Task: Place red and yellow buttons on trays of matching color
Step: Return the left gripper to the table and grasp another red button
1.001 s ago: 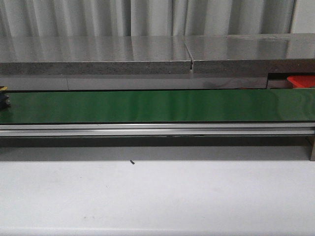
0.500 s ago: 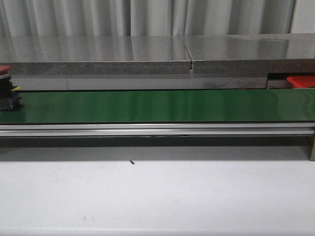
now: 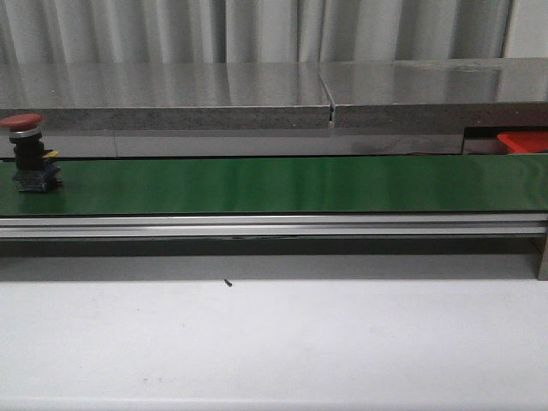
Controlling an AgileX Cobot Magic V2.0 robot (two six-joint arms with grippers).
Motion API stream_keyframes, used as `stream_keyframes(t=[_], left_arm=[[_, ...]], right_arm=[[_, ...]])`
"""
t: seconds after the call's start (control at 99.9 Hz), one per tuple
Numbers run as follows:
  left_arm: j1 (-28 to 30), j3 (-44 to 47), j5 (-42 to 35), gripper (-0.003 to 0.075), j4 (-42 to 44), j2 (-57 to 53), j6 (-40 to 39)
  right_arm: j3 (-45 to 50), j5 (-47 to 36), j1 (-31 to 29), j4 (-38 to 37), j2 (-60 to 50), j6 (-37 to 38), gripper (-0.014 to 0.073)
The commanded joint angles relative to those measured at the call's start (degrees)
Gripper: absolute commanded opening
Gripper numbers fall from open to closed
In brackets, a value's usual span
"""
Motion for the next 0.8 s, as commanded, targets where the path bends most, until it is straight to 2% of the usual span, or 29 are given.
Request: stream_keyframes(t=[0.0, 0.21, 0.64, 0.711, 0.791], left_arm=[[0.07, -1.90, -3.27, 0.0652, -1.02, -0.17, -0.66], [0.07, -2.19, -6.97, 0.0652, -1.27, 4.01, -0.66], [0.07, -7.38, -7.65, 0.0650, -1.36, 8.84, -0.66], [0.07, -7.38, -7.99, 0.0624, -1.36, 8.84, -0.66], [0.07, -7.38, -8.11, 0.0554, -1.36, 8.84, -0.66]], right_arm=[[-0.01, -4.31, -0.25, -0.56, -0.99, -0.05, -0.0067], [-0.01, -4.31, -0.25, -0.56, -0.99, -0.05, -0.0067], [-0.01, -4.31, -0.25, -0.56, -0.99, -0.05, -0.0067], [-0.01, -4.31, -0.25, -0.56, -0.99, -0.05, -0.0067], [-0.01, -4.31, -0.25, -0.56, -0.99, -0.05, -0.0067]])
